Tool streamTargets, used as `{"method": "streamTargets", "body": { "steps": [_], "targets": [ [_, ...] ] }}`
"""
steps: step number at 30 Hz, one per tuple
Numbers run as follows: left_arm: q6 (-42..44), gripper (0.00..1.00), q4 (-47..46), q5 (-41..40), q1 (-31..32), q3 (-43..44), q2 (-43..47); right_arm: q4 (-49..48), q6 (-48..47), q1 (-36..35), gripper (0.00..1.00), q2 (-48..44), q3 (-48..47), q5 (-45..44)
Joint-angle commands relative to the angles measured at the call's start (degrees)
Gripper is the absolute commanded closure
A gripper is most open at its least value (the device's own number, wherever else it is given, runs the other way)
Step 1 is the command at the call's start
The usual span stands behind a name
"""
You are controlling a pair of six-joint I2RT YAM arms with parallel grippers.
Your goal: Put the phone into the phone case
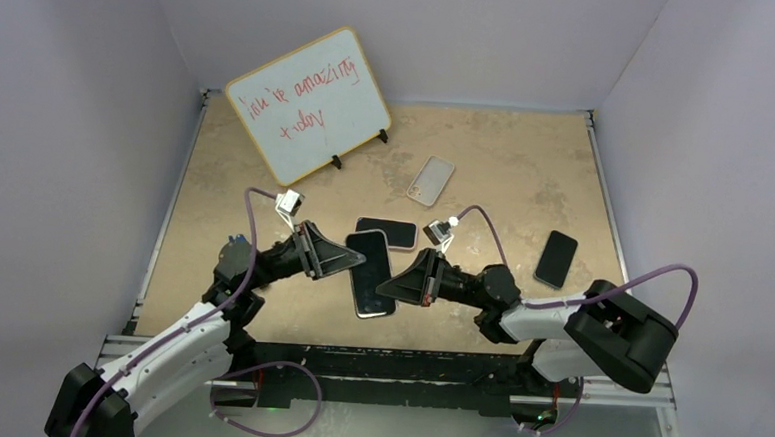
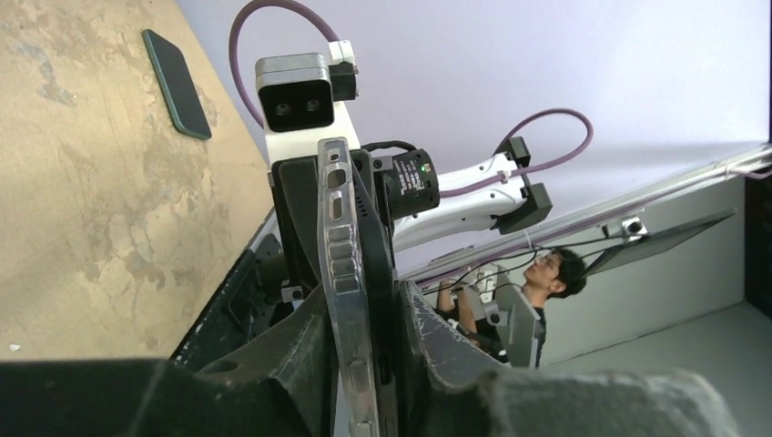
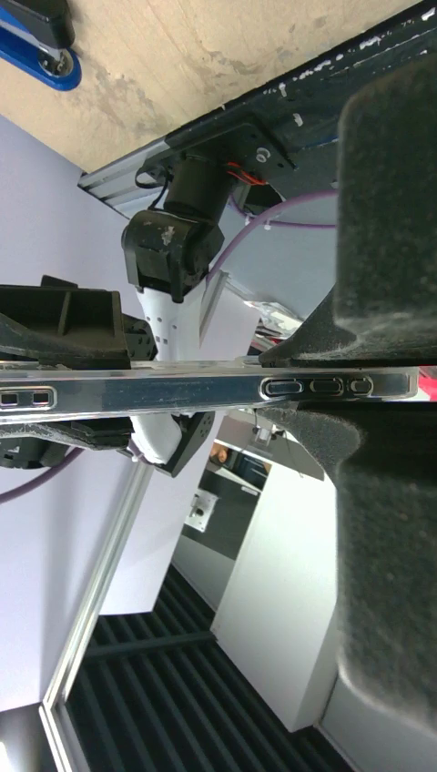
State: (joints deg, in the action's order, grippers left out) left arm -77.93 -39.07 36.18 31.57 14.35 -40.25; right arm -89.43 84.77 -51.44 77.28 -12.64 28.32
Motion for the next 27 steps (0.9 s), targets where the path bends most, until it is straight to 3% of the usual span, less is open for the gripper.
{"method": "streamTargets", "body": {
  "steps": [1, 3, 6, 8, 10, 14, 17, 19, 21, 24, 27],
  "targets": [
    [-3.20, 0.87, -8.27, -0.39, 0.15, 1.21, 1.07, -11.32, 1.31, 0.58, 0.95, 0.61, 0.34, -2.28],
    [1.05, 0.99, 3.19, -0.24, 0.15, 4.65, 1.11, -10.28, 1.04, 0.56, 0.77, 0.26, 0.76, -2.76],
    [10.28, 1.00, 21.18, -1.53, 0.16, 10.25, 0.86, -1.64, -2.52, 0.60, 0.54, -1.82, -0.19, -2.78],
    [11.98, 1.00, 25.60, -1.88, 0.15, 11.66, 0.53, 4.24, -5.32, 0.56, 0.47, -3.75, -1.46, -2.87],
    [12.10, 1.00, 26.76, -1.17, 0.15, 12.24, -0.14, 9.64, -7.95, 0.60, 0.52, -5.82, -2.64, -3.30],
    [13.42, 1.00, 29.77, 0.82, 0.16, 13.64, -1.71, 18.42, -11.45, 0.56, 0.87, -10.26, -4.22, -5.41],
    [13.89, 0.82, 30.32, 2.37, 0.16, 14.40, -2.25, 22.14, -12.92, 0.57, 1.00, -12.47, -5.71, -6.04],
    [13.96, 0.65, 30.71, 3.28, 0.16, 14.82, -2.20, 24.42, -12.36, 0.56, 1.00, -14.24, -5.70, -8.81],
    [13.97, 0.54, 30.42, 4.65, 0.13, 14.64, -2.15, 25.07, -11.99, 0.58, 1.00, -16.35, -5.15, -12.93],
    [13.94, 0.49, 29.44, 6.14, 0.16, 12.34, -1.79, 26.64, -13.09, 0.59, 1.00, -18.69, -5.83, -16.58],
    [9.38, 0.49, 21.91, 7.85, 0.16, 7.34, -1.45, 30.50, -14.85, 0.55, 1.00, -19.87, -7.32, -18.76]
  ]
}}
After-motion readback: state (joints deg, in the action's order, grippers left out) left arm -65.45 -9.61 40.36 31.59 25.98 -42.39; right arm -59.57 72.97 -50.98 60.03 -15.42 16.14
